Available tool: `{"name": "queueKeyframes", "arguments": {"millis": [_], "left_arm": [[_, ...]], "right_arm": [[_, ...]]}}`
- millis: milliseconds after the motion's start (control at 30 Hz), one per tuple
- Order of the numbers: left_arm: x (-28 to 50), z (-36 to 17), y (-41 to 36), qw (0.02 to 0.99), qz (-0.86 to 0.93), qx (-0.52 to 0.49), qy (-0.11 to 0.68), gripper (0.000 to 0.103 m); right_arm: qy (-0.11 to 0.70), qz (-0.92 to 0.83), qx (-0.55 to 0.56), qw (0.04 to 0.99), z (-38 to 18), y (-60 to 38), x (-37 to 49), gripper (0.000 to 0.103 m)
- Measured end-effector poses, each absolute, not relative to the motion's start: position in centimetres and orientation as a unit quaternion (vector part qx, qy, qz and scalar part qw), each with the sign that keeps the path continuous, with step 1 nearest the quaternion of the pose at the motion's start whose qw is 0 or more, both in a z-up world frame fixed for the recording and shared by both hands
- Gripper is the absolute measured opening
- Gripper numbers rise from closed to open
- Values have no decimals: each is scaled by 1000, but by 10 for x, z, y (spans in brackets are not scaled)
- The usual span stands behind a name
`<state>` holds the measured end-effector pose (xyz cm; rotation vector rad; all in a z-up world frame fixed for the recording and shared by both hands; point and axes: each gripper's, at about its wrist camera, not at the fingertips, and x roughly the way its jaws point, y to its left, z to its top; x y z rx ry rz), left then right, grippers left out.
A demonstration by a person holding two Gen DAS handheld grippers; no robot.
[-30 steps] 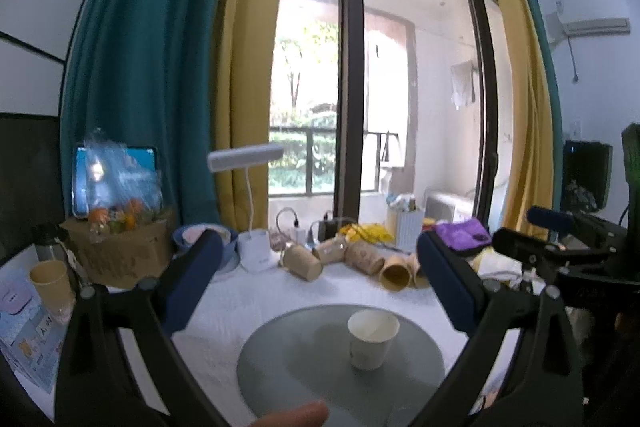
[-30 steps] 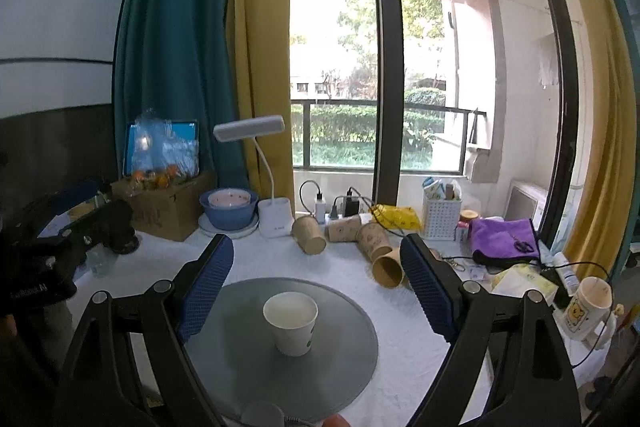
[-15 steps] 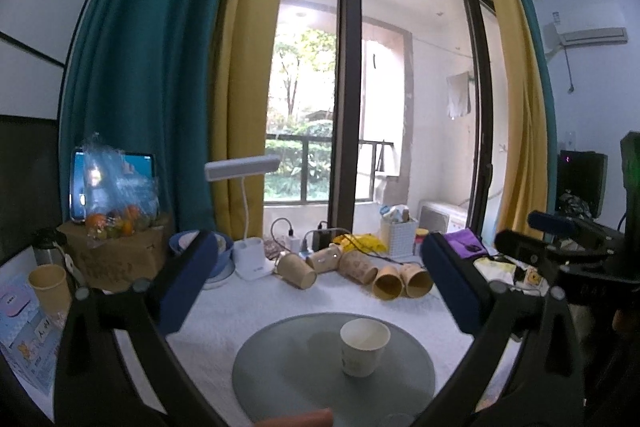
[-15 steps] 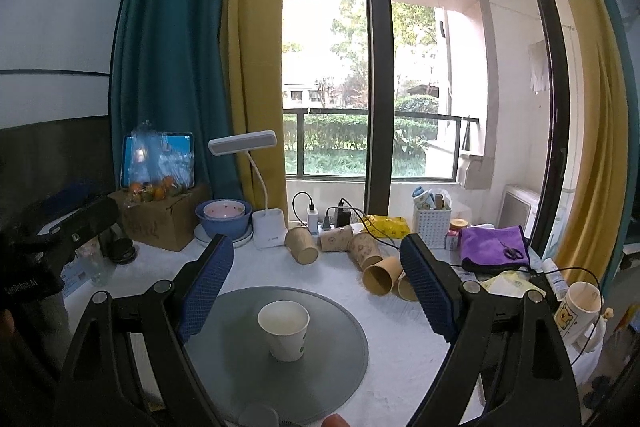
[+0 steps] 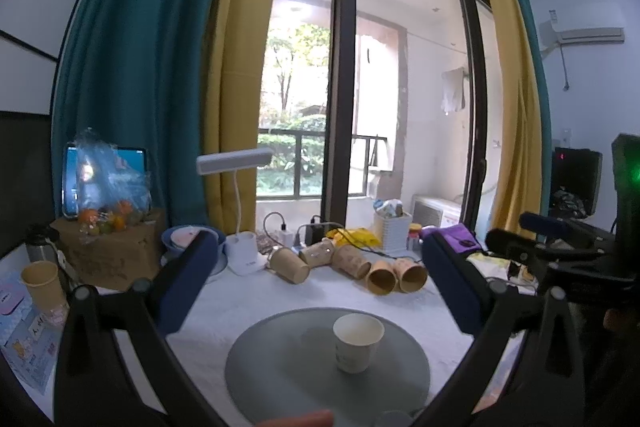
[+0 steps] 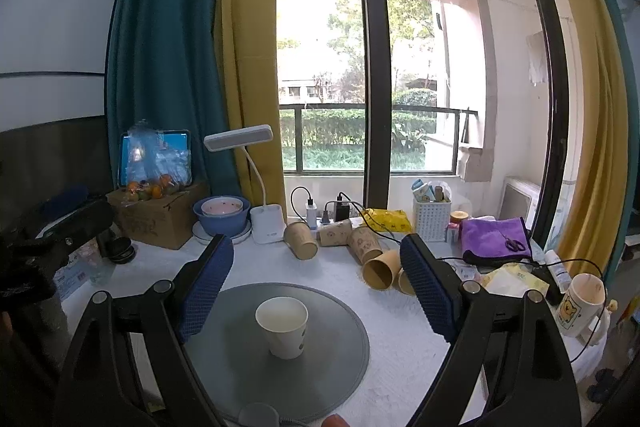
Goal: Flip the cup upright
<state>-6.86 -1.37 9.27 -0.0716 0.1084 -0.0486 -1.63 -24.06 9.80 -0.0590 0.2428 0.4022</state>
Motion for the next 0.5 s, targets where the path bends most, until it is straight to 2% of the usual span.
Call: {"name": "queueKeyframes", "arguments": {"millis": [500], "left_arm": [[-70,90,-19,997,-32,-35,63,102]], "right_arm": [[123,196,-28,972,96,-241,-14,88]]}}
